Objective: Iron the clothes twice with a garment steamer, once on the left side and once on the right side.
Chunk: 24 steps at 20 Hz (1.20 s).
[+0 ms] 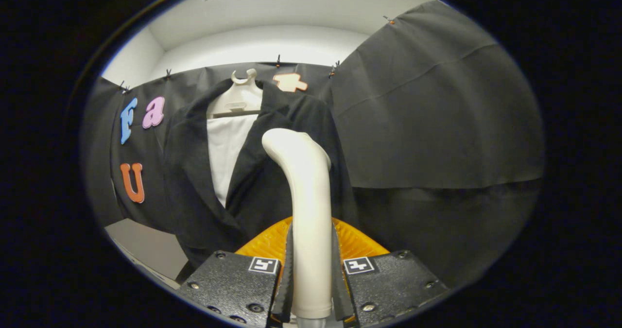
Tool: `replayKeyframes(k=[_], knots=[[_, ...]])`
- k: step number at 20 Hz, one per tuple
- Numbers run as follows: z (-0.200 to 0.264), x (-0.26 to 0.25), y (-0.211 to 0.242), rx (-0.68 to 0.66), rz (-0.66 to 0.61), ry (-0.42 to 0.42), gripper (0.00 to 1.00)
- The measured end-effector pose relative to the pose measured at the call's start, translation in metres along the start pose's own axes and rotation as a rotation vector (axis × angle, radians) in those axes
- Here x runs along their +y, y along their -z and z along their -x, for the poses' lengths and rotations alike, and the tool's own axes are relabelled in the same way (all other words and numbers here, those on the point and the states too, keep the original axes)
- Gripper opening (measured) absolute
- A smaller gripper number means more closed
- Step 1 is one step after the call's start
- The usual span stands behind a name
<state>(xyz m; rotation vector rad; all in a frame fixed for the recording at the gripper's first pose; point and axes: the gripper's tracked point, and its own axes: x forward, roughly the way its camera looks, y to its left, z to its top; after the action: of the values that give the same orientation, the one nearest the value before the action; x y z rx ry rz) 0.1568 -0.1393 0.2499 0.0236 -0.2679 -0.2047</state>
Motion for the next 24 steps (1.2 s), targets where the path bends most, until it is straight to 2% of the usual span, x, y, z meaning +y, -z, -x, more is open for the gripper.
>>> replayKeyframes(k=[24], knots=[[0.017,0.01,0.144,0.258,0.062,0.022,0.36]])
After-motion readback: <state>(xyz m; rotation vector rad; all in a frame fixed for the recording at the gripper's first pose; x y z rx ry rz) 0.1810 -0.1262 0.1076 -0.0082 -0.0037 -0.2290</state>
